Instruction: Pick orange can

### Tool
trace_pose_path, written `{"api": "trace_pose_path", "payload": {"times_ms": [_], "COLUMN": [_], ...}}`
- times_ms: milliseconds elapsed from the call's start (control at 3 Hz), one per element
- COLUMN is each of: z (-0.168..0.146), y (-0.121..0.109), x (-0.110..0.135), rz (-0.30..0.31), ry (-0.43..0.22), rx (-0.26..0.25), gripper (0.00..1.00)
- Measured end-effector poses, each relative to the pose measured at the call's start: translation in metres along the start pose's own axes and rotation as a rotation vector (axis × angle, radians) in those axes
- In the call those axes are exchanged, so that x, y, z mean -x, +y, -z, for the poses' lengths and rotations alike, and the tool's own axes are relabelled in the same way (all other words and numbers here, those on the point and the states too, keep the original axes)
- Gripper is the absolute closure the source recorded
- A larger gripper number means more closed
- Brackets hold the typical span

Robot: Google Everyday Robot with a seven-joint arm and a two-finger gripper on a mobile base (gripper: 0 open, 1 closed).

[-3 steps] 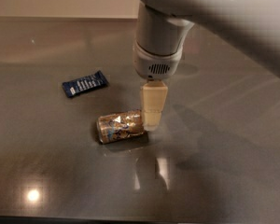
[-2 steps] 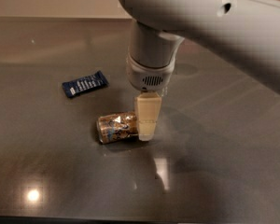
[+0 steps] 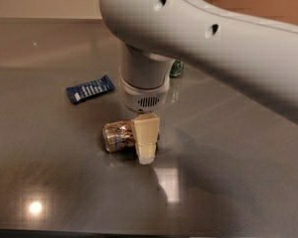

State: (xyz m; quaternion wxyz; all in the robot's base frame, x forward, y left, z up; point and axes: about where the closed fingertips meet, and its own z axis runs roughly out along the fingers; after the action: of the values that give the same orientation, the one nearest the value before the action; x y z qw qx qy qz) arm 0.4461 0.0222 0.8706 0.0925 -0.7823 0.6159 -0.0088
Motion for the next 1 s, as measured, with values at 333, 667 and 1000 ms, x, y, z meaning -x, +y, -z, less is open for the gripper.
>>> {"api": "trace_pose_path", "payload": {"times_ms": [333, 667, 1000], "z": [-0.01, -0.016, -0.019], "y": [0.004, 0.008, 0.011], "x": [0.007, 0.013, 0.019], "rz": [0.036, 0.063, 0.072], "ry": [0.005, 0.007, 0.006], "rx": [0.025, 0.046, 0.056], "gripper": [0.03, 0.21, 0.44]}}
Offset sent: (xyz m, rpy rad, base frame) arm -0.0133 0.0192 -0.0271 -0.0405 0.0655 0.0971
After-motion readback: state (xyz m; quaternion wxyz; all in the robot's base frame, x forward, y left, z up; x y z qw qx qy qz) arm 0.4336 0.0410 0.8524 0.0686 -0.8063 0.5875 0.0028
